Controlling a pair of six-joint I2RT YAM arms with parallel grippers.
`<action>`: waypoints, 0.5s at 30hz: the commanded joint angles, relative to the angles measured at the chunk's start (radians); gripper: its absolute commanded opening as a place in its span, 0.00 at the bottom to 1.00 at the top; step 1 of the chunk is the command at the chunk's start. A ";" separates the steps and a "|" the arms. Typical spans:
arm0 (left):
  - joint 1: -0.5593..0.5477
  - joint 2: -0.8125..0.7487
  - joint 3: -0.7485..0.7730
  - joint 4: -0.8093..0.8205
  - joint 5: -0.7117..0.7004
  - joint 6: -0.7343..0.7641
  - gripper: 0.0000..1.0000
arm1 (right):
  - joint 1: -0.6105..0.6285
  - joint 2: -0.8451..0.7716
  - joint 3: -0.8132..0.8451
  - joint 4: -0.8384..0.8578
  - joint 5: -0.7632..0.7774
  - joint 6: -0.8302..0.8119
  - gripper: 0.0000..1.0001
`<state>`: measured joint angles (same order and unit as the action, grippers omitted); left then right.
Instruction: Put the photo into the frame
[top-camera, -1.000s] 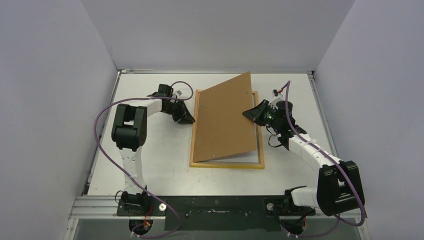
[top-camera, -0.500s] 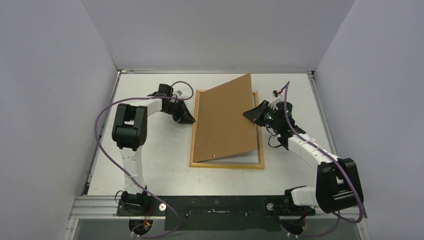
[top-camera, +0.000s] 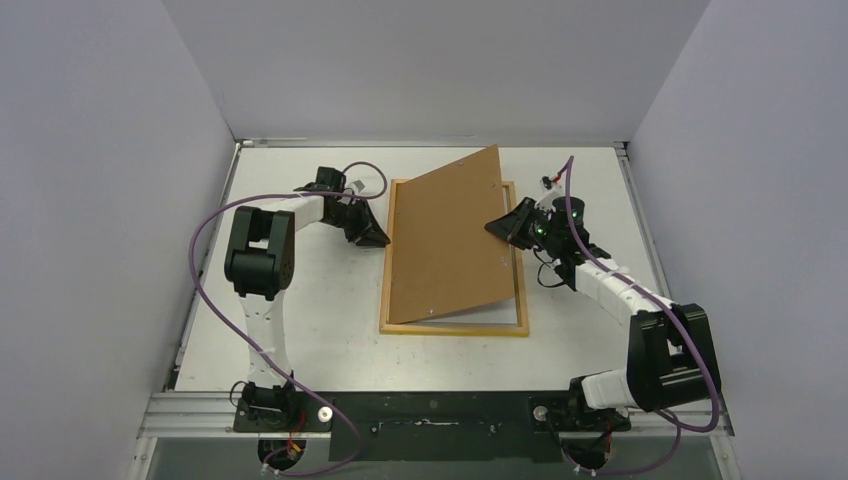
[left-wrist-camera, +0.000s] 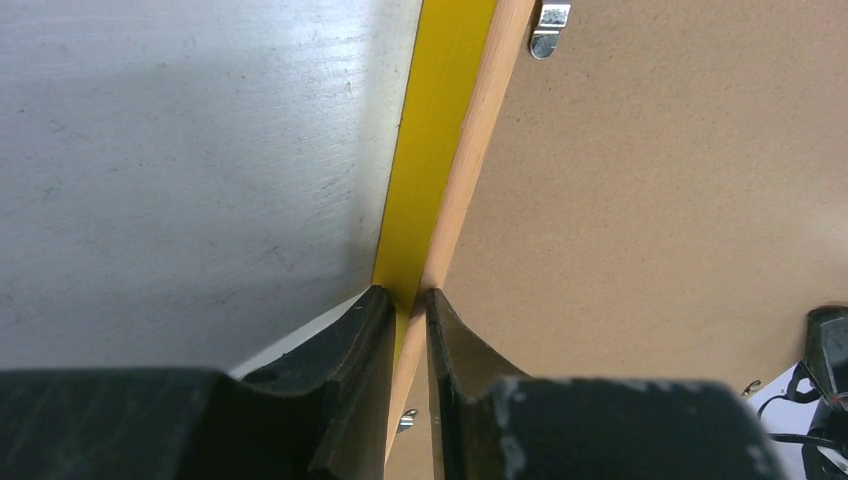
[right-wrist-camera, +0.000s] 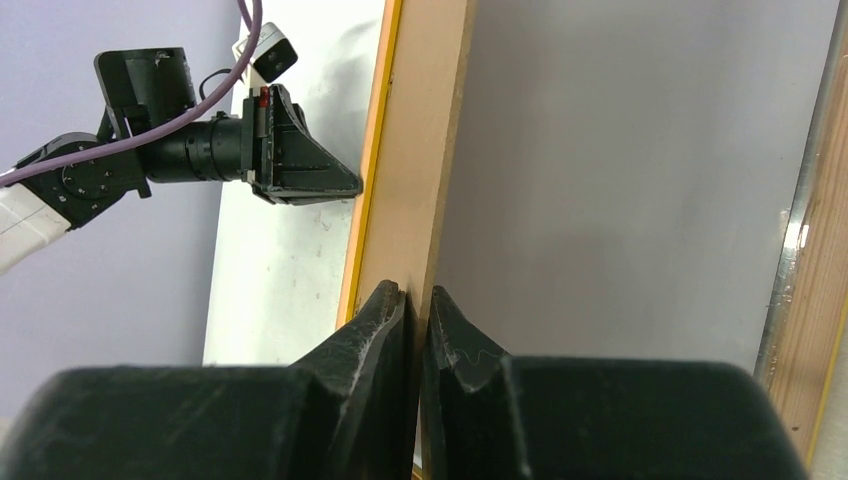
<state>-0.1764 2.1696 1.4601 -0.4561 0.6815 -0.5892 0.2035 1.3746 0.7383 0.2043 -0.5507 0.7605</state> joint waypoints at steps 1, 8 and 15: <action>-0.006 0.043 0.022 -0.035 -0.036 0.037 0.16 | 0.011 0.034 0.016 -0.007 -0.012 -0.080 0.00; -0.006 0.045 0.028 -0.036 -0.026 0.032 0.16 | 0.021 0.070 -0.003 0.029 -0.016 0.012 0.13; -0.002 0.047 0.028 -0.036 -0.025 0.034 0.16 | 0.021 0.075 0.027 -0.038 0.016 -0.018 0.25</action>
<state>-0.1661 2.1754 1.4712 -0.4667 0.6861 -0.5861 0.1982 1.4338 0.7383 0.2134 -0.5350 0.7944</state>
